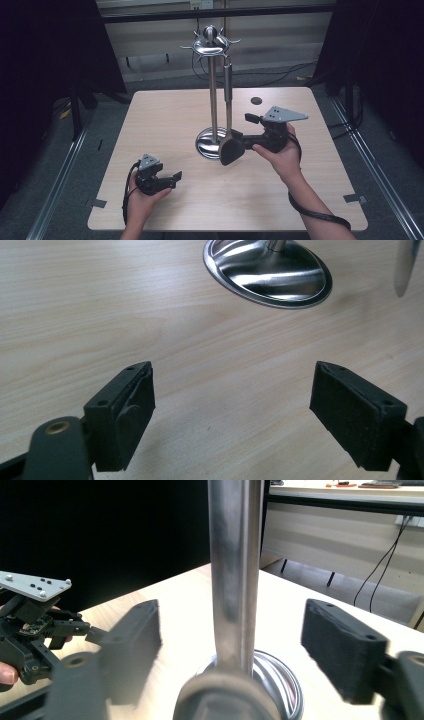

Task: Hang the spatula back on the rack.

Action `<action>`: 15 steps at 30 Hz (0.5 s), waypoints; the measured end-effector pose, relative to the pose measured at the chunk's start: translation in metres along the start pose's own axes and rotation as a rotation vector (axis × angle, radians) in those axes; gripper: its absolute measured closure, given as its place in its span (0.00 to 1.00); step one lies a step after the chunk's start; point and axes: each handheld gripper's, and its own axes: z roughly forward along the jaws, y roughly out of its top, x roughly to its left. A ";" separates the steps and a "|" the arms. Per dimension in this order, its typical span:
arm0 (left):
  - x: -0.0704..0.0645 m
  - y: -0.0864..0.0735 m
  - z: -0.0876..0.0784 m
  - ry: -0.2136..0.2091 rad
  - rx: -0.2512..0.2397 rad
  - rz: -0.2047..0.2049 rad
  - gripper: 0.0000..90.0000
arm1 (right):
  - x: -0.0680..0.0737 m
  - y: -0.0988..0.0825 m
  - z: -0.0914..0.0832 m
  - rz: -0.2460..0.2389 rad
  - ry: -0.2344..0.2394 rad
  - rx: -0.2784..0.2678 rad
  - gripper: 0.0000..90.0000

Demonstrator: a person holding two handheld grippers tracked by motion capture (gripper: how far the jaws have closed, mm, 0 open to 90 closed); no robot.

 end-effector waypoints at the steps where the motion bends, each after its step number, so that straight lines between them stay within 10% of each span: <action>1: 0.000 0.000 0.000 0.001 0.001 0.000 0.20 | 0.000 -0.002 -0.001 0.005 -0.002 -0.002 0.22; 15: 0.000 -0.001 0.003 -0.006 0.006 0.004 0.20 | -0.007 -0.021 -0.012 0.031 -0.051 0.043 0.13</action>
